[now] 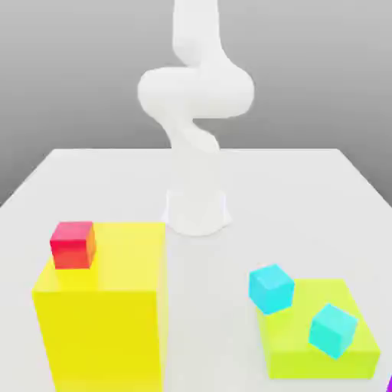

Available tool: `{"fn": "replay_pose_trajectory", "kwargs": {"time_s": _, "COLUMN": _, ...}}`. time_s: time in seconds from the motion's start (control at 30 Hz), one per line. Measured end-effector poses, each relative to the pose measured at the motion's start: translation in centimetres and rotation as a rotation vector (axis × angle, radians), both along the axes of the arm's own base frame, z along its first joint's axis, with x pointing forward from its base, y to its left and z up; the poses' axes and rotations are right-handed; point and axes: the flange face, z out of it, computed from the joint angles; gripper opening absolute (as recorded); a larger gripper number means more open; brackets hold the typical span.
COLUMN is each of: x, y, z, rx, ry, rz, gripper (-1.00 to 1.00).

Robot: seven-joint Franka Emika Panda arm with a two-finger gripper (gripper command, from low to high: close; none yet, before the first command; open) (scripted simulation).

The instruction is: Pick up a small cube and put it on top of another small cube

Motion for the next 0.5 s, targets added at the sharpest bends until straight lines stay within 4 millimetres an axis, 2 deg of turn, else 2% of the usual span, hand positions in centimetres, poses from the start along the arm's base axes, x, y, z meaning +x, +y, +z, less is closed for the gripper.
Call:
{"fn": "replay_pose_trajectory", "kwargs": {"time_s": 0.27, "x": 8.9, "y": 6.3, "z": -8.5, "rx": -0.006, "ry": 0.181, "rz": 0.071, "gripper": 0.00}}
{"fn": "replay_pose_trajectory", "kwargs": {"time_s": 0.5, "x": 14.1, "y": 12.8, "z": -17.9, "rx": -0.025, "ry": 0.335, "rz": 0.132, "gripper": 0.00}}
